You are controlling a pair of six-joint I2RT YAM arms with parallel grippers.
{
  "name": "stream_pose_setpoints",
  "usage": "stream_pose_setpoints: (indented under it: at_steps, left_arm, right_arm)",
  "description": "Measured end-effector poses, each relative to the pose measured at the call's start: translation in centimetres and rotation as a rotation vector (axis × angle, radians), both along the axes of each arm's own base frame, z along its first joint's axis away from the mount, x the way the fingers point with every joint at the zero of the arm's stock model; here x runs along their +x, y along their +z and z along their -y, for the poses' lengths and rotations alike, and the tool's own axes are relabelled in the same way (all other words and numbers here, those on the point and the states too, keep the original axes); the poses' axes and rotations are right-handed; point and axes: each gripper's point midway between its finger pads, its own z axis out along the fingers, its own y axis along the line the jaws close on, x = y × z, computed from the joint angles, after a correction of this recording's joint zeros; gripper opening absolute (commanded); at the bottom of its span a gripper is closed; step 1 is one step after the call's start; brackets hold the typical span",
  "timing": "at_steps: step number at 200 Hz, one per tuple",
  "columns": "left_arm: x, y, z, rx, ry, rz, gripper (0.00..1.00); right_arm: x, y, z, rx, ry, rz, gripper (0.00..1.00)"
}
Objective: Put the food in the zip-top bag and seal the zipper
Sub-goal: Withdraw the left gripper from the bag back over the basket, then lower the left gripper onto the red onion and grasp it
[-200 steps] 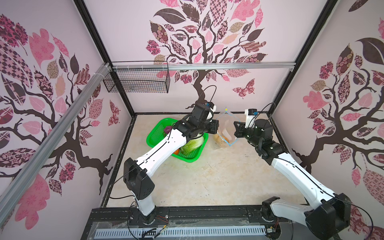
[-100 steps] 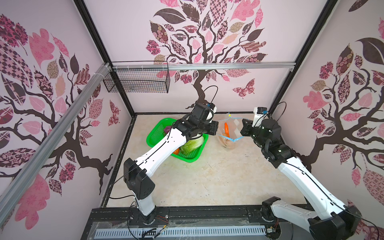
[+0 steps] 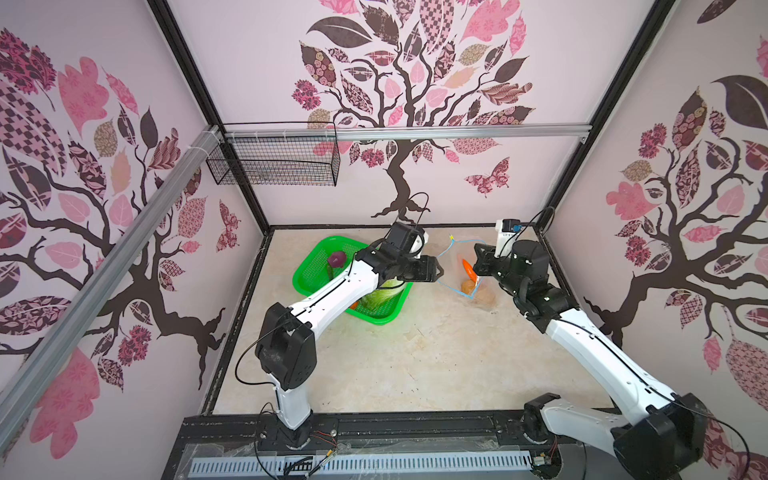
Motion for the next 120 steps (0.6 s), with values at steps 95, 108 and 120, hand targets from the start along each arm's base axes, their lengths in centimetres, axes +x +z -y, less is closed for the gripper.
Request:
stream_pose_setpoints:
  at_steps: [95, 108, 120]
  left_arm:
    - [-2.7, -3.0, -22.3, 0.176, 0.619, -0.041, 0.8]
    - [-3.8, -5.3, -23.6, 0.212, 0.674, -0.092, 0.8]
    - [-4.6, -7.4, -24.7, 0.236, 0.726, -0.132, 0.8]
  right_arm:
    - [0.3, -3.0, 0.2, 0.019, 0.038, -0.041, 0.0]
    - [0.4, -3.1, 0.1, 0.02, 0.045, -0.043, 0.0]
    - [0.4, -3.2, -0.1, 0.022, 0.052, -0.044, 0.0]
